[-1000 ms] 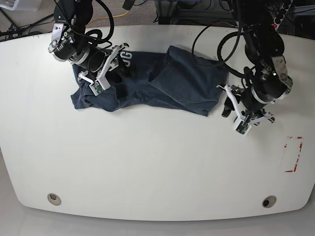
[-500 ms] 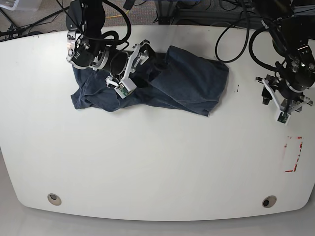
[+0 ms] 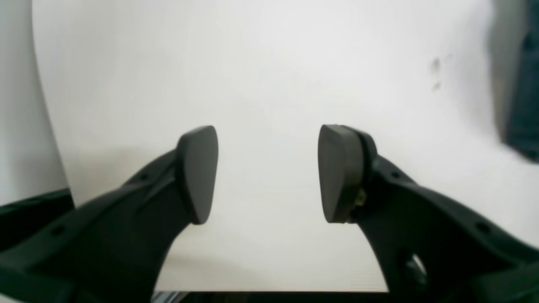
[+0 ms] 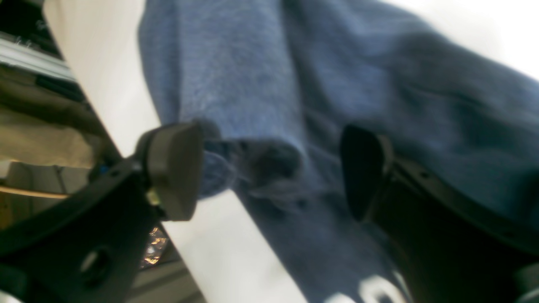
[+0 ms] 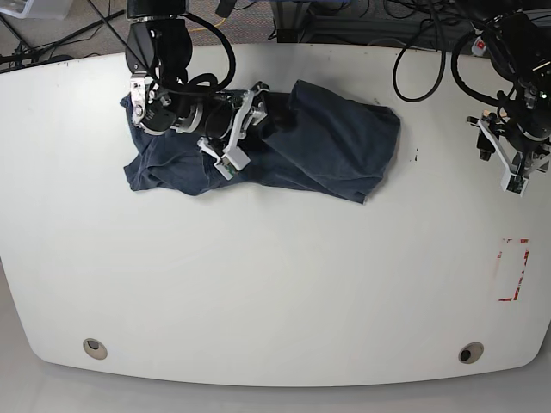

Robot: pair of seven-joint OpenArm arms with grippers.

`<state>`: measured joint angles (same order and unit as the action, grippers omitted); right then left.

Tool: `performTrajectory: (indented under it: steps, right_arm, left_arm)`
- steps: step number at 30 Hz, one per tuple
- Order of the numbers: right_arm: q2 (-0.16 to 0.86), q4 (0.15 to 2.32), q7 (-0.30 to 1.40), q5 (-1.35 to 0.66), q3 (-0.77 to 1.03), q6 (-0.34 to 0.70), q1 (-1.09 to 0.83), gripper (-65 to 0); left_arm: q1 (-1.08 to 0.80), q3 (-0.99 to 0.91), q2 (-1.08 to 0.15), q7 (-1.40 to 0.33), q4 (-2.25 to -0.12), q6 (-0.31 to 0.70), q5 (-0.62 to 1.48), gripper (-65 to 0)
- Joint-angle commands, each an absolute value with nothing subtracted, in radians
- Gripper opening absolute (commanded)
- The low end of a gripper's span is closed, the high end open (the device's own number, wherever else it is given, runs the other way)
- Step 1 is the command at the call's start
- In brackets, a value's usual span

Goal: Fold the T-shirt properly
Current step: 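Grasp the shirt edges with both grippers near the HUG print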

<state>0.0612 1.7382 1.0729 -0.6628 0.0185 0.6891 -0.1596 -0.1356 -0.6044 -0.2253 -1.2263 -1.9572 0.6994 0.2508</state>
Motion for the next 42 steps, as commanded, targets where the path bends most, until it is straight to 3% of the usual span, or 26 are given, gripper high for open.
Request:
performTrajectory:
  steps: [1,5,6,15,25,27,33,36,42]
  right_arm:
    - [0.053,1.759,1.049,-0.691,0.019,0.698,-0.148,-38.0]
    - [0.041,1.765,1.046,-0.688,0.019,0.698,-0.125,-63.9]
    - [0.041,1.77,1.046,-0.693,0.019,0.698,-0.117,-65.0]
    - [0.127,1.856,1.047,-0.694,0.024,0.698,-0.061,-64.4]
    - [0.183,1.776,1.059,-0.691,0.016,0.698,0.035,-63.9]
    - [0.188,1.732,1.092,-0.693,0.016,0.698,0.051,-59.8]
    - [0.229,1.698,1.101,-0.694,0.024,0.698,0.039,-27.9]
    - [0.259,1.771,1.098,-0.688,0.033,0.698,0.018,-17.1]
    - [0.255,1.943,1.101,-0.694,0.076,0.698,-0.042,-17.3]
  left_arm:
    - [-0.127,-0.627,-0.239,-1.21,-1.977,0.698,0.259,-29.9]
    - [-0.13,-0.656,-0.239,-1.21,-1.975,0.698,0.259,-29.9]
    - [-0.139,-0.659,-0.24,-1.21,-1.975,0.698,0.259,-29.9]
    - [-0.188,-0.656,-0.239,-1.21,-1.977,0.698,0.259,-29.9]
    - [-0.217,-0.621,-0.237,-1.21,-1.98,0.698,0.259,-29.9]
    - [-0.217,-0.602,-0.237,-1.21,-1.985,0.698,0.259,-29.9]
    - [-0.205,-0.522,-0.236,-1.21,-1.994,0.698,0.259,-29.9]
    - [-0.177,-0.469,-0.234,-1.21,-2.002,0.698,0.257,-29.9]
    - [-0.096,-0.421,-0.162,-1.21,-2.002,0.698,0.251,-29.9]
